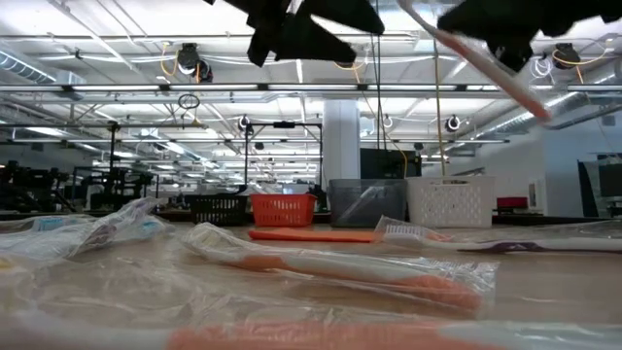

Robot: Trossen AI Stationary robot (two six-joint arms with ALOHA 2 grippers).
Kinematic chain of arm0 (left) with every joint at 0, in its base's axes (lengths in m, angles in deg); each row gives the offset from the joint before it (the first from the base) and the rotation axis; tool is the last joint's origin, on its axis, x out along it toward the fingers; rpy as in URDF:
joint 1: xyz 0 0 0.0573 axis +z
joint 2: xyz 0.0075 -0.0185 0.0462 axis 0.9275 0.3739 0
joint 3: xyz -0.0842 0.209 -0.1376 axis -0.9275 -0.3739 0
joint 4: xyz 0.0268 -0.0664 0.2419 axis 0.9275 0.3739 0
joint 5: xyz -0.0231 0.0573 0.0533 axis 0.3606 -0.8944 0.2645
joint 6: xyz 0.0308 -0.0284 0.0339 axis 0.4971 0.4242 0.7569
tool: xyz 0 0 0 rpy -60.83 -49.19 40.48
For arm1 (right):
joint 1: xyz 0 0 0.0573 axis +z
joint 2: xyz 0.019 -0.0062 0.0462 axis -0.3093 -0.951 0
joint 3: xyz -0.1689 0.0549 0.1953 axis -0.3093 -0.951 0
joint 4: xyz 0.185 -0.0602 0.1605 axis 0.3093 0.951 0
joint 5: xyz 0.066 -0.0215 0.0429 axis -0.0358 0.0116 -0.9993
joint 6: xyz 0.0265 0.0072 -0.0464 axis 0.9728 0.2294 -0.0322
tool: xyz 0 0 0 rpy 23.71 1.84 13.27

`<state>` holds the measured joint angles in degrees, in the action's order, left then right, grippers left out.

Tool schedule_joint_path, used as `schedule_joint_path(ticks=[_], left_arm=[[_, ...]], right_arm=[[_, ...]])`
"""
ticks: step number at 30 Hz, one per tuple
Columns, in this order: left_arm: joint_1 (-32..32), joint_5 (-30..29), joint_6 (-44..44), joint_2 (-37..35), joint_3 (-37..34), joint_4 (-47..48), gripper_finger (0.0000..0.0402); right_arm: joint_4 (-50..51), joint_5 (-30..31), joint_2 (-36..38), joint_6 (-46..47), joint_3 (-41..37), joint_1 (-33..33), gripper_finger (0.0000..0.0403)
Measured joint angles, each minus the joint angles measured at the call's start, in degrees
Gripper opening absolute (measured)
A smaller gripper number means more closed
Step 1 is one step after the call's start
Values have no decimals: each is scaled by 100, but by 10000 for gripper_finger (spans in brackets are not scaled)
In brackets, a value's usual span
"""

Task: Pick & Place Toothbrushes
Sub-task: Put the orange toothbrush into the white bin

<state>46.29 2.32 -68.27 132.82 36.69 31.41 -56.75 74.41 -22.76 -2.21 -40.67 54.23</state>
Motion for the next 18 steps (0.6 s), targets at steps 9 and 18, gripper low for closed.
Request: schedule_joint_path(ticks=[9, 18], left_arm=[[-2, 505, 227, 0, 0, -965, 253], [156, 518, 448, 0, 0, -1524, 253]], right_arm=[[-1833, -204, -99, -1584, 2, -437, 0], [-2814, -1009, -277, -2102, 4, -805, 0]])
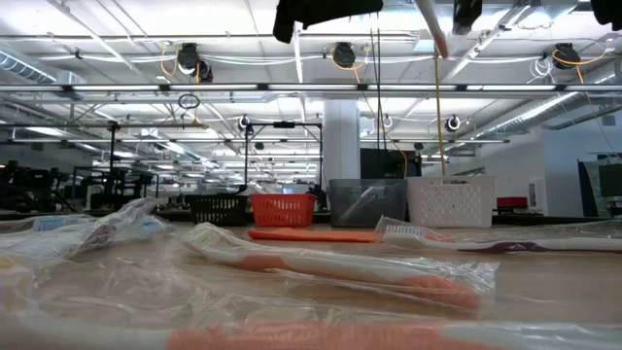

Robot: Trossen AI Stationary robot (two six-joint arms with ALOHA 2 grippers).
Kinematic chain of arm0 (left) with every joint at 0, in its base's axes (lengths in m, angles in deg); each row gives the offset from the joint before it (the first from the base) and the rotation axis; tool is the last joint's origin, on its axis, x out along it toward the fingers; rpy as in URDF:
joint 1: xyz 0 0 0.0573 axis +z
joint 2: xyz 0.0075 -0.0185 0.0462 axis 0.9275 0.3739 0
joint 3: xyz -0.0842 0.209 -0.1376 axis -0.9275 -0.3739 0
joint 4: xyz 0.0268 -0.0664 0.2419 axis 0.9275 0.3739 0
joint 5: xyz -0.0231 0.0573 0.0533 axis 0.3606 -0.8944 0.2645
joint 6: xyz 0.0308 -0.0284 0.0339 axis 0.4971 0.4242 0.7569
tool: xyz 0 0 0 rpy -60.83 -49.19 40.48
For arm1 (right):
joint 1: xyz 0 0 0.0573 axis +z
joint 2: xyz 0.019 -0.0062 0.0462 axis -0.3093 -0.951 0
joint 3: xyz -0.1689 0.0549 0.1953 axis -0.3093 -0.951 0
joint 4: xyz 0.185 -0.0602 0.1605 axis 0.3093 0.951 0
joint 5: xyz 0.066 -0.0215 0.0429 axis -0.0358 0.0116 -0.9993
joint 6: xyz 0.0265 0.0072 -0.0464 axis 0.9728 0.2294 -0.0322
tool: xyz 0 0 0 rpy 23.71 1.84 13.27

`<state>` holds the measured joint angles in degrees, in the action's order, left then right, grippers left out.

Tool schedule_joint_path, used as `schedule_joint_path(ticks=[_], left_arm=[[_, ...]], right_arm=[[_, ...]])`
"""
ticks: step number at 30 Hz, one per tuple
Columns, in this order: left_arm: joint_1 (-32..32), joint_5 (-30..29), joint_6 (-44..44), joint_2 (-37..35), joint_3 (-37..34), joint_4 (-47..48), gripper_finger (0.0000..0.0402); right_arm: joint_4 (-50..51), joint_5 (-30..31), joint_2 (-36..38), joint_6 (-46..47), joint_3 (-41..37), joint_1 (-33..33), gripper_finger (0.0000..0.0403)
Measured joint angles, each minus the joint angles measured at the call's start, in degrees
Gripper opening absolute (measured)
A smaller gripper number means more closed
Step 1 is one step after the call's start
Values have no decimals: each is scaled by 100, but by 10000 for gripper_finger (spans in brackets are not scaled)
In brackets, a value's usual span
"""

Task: Pick & Place Toothbrushes
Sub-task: Put the orange toothbrush into the white bin

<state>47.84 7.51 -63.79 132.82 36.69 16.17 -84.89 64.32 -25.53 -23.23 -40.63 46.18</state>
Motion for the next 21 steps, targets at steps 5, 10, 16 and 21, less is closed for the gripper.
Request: schedule_joint_path(ticks=[5, 10, 16, 21], left_arm=[[224, 482, -113, 0, -2, -256, 253], [427, 1081, -201, 0, -2, -466, 244], [533, 1409, -246, 0, -2, -478, 160], [550, 1558, -73, 0, -2, -521, 52]], right_arm=[[-435, -35, -166, -303, 3, -69, 0], [-582, -187, -182, -423, 3, -112, 0], [-715, -185, -182, -533, 3, -121, 0], [-748, -187, -182, -597, 3, -121, 0]])
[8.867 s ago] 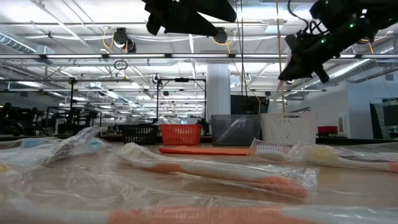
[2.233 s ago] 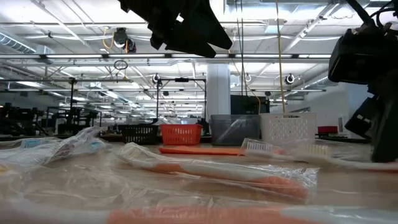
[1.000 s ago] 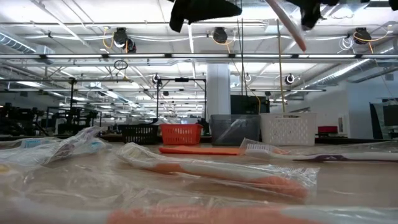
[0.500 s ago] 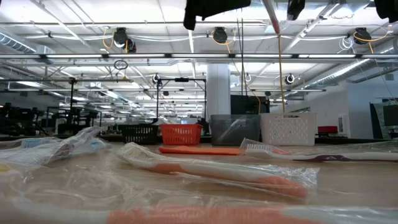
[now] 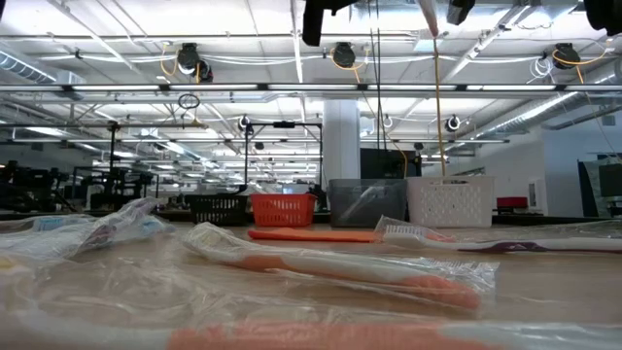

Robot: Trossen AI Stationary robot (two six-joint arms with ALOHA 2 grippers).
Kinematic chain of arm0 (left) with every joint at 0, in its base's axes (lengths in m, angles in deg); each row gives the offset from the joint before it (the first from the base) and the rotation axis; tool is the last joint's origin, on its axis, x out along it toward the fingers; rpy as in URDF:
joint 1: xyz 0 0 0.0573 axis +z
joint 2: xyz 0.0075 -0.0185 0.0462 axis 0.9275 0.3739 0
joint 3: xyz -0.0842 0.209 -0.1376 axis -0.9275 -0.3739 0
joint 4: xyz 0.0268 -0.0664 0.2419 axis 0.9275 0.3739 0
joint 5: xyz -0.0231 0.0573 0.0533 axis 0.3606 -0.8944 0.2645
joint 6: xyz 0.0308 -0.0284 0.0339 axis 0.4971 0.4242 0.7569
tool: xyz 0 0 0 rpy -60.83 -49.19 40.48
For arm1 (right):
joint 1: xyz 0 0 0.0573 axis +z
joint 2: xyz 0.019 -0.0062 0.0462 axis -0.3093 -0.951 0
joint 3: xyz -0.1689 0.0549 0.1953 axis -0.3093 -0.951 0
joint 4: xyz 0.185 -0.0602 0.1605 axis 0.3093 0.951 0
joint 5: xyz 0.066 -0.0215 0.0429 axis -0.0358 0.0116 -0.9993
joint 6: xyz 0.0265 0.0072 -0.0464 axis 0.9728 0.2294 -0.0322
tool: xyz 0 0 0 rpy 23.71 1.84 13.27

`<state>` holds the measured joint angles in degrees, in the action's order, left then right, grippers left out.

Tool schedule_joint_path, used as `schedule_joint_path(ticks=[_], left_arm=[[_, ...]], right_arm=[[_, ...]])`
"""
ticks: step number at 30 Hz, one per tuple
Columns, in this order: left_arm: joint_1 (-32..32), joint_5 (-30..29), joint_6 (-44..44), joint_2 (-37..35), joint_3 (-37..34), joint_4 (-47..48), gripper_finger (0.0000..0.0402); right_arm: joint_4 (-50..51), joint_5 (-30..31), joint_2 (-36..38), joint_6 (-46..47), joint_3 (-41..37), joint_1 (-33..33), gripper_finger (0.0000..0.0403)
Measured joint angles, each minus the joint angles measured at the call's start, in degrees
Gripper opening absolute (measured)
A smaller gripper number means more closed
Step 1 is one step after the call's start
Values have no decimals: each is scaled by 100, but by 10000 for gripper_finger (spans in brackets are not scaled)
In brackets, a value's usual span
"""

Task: Pick & Place Toothbrushes
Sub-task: Put the orange toothbrush into the white bin

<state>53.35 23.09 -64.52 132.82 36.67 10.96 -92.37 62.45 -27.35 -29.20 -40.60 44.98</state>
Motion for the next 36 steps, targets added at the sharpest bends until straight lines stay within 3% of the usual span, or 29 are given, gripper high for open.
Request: schedule_joint_path(ticks=[3, 20, 24, 32, 36], left_arm=[[0, -2, 89, 0, 0, 0, 12], [-30, -14, 7, -7, 4, 403, 0], [-37, -28, -22, -9, 4, 623, 0], [-39, -148, -140, -2, 2, 1091, 0], [-39, -185, -221, -21, 2, 1310, 0]], right_arm=[[0, -4, 0, -11, 0, 0, 0], [157, 31, -2, -38, -4, 13, 7], [265, 40, 0, -118, -4, 13, 49], [416, 334, 9, -164, -4, 11, 177], [749, 346, 50, 22, -4, 11, 216]])
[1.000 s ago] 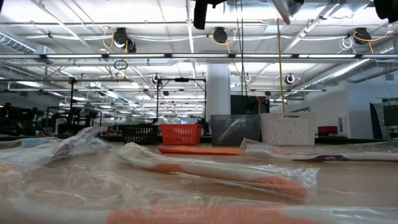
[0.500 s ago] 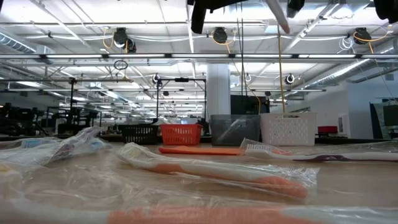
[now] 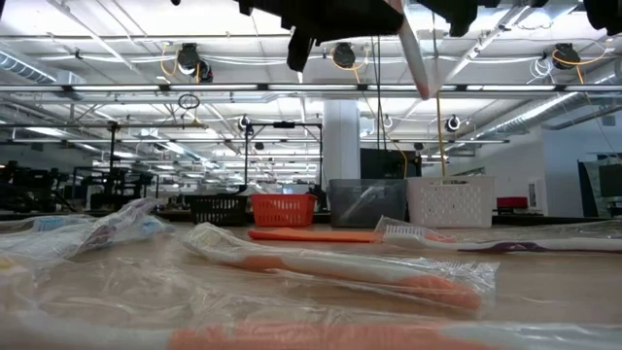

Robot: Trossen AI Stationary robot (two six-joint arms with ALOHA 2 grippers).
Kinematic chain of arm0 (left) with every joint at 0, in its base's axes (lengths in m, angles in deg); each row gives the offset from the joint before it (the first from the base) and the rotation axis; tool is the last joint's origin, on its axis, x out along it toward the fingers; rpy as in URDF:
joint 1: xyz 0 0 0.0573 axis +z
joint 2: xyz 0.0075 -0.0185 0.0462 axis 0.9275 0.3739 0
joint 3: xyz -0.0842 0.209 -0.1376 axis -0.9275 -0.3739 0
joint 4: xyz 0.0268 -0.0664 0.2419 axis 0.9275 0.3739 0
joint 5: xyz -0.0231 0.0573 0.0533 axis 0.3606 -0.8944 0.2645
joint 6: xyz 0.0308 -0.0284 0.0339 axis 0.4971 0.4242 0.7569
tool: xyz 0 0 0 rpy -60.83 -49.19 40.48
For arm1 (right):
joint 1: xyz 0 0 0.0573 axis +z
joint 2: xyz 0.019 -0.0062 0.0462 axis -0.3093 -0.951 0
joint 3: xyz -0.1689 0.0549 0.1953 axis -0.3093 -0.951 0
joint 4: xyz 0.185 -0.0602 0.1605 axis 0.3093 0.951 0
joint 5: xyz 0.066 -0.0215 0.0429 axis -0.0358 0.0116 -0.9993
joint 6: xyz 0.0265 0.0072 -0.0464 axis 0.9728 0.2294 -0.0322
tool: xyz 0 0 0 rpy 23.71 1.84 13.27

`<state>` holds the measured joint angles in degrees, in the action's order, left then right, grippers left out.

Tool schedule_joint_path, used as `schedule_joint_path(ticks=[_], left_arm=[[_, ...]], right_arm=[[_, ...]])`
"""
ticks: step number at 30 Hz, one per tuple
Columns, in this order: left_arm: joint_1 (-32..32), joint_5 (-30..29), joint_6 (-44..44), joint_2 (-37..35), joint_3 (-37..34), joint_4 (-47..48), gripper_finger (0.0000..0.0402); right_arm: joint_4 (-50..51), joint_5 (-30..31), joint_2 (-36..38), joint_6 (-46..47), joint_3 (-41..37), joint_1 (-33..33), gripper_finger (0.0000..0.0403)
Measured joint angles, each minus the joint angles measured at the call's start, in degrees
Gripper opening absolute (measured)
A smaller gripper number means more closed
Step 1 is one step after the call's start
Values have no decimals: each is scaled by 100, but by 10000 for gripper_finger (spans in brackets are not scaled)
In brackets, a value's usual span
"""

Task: Pick & Place Toothbrushes
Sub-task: Put the orange toothbrush into the white bin

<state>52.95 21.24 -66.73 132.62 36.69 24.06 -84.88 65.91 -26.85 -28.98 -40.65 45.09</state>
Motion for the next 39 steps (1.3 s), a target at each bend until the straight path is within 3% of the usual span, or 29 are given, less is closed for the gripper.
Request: schedule_joint_path(ticks=[5, 19, 27, 36, 39], left_arm=[[16, -159, 6, -123, -7, 224, 0], [157, -1125, -339, -1203, 2, 1753, 0], [578, -909, -508, -1129, 805, 3334, 0], [965, 60, -97, -756, 1856, 4434, 0], [999, 208, 119, -548, 2102, 4330, 0]], right_arm=[[280, -12, 0, 275, 1, 0, 235], [1131, -20, -6, 1139, 7, -159, 219], [1459, -24, -4, 1458, 4, -388, 217], [1510, -17, -4, 1472, 4, -677, 215], [1474, -27, -7, 1472, -3, -768, 216]])
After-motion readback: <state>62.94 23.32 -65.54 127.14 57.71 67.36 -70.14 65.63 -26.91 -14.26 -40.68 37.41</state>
